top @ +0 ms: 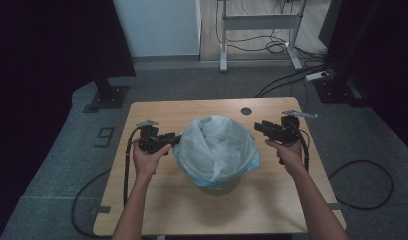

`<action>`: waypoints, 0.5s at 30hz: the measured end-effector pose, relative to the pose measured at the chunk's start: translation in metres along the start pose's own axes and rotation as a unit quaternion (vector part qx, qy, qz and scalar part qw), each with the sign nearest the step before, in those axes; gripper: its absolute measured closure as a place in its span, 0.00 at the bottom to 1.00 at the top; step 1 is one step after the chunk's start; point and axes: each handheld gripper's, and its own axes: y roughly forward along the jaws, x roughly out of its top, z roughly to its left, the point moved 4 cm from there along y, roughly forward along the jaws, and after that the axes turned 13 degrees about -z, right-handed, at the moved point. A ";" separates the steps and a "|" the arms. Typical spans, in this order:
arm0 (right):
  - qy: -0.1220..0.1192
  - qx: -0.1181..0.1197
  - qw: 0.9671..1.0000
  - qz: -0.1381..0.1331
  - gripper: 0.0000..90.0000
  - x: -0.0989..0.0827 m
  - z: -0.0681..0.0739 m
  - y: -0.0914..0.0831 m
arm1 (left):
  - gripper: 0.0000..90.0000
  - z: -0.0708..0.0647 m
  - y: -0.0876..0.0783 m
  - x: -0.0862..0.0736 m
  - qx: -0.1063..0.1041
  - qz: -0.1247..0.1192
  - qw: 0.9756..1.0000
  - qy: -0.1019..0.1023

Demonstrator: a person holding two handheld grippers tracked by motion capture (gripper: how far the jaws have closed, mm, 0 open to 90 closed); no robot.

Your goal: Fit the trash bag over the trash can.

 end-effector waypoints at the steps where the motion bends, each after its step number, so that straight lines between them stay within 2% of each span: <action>1: 0.003 0.010 1.000 -0.001 0.58 0.001 0.002 -0.005 | 0.43 0.000 -0.002 0.001 0.002 -0.002 1.000 0.003; 3: 0.003 0.026 1.000 0.003 0.57 0.000 0.006 -0.015 | 0.37 0.000 -0.005 0.001 0.004 -0.005 1.000 0.011; 6: -0.003 0.058 0.998 0.006 0.55 -0.005 0.016 -0.032 | 0.30 0.001 -0.009 0.002 0.000 -0.007 1.000 0.010; 13: -0.007 0.123 0.992 0.020 0.50 -0.024 0.038 -0.068 | 0.33 -0.001 -0.019 0.005 0.001 -0.018 1.000 0.011; 15: -0.017 0.138 0.990 0.021 0.48 -0.027 0.045 -0.077 | 0.33 -0.004 -0.023 0.007 -0.002 -0.022 1.000 0.016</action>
